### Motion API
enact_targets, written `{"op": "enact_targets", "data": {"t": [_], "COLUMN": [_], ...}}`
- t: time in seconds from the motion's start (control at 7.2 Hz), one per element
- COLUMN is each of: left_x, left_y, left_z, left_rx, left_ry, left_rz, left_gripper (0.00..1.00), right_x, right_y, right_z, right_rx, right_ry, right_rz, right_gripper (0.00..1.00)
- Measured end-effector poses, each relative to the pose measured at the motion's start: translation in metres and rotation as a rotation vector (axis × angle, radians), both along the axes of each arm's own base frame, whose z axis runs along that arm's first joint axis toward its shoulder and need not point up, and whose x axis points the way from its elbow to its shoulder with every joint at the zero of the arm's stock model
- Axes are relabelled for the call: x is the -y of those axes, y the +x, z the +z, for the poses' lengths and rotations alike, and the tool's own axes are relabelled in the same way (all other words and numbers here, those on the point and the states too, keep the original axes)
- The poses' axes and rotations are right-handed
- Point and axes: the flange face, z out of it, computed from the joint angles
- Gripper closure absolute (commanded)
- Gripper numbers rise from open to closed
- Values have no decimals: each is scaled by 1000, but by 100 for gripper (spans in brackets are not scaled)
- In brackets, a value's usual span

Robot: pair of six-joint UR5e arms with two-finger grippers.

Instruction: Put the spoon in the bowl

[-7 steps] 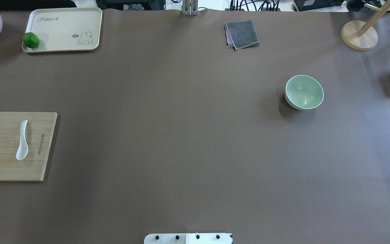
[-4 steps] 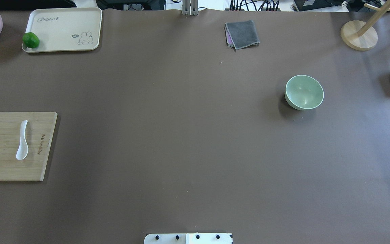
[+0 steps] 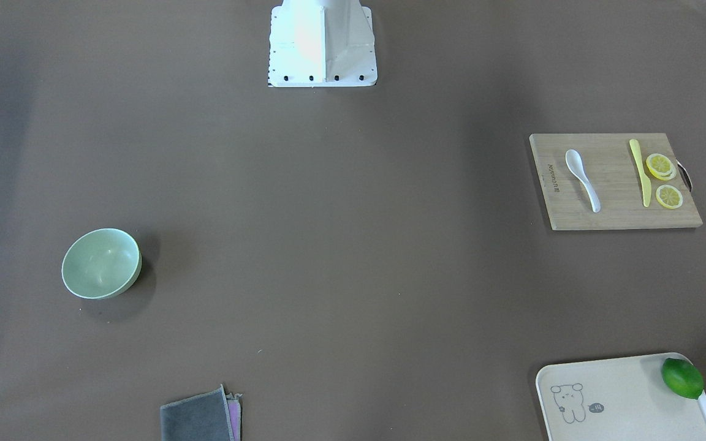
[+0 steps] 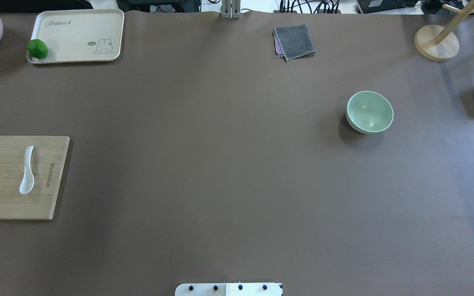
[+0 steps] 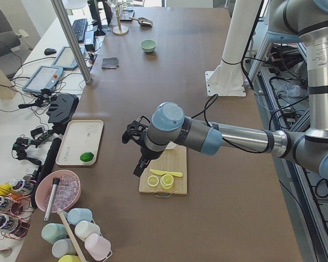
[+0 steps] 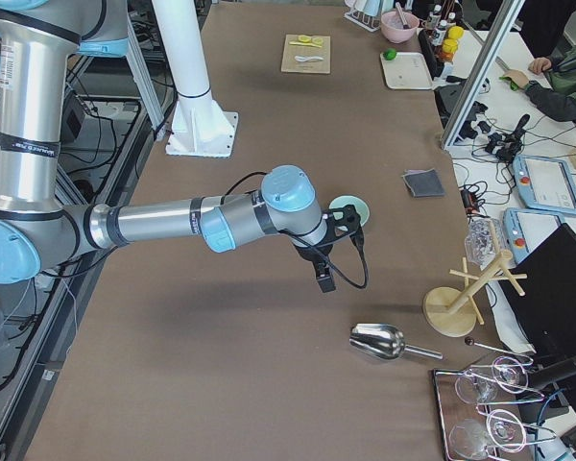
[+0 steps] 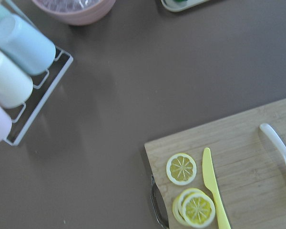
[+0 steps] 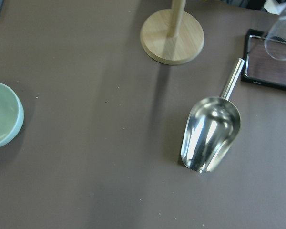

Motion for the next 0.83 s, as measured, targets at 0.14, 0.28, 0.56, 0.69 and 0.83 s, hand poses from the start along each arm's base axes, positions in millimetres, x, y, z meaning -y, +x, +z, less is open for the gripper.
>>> {"op": "enact_targets", "data": {"t": [0.14,0.28,0.56,0.69,0.83], "left_x": [7,10,17,23,27], "left_y": [2,5,18,36,52], "left_z": [-5,-9,-6,-7,-8], "left_rx": [-30,-60,-86,-97,-116], "left_ry": [39,74,140,147,122], "left_rz": [15,26,49,78,86], "left_gripper": [2,2,2,2,2], "right_x": [12,24,45,54,59], "right_y": [-26,-53,-122,-164,-209], "right_z": [-15,-30,-52,-63,-73], "right_rx": [2,6,27,29,35], "right_ry": [66,111,57,-10,-79], "right_rz": [-56,-112,-125,-77,-12], "right_gripper": [0,0,0,0,0]}}
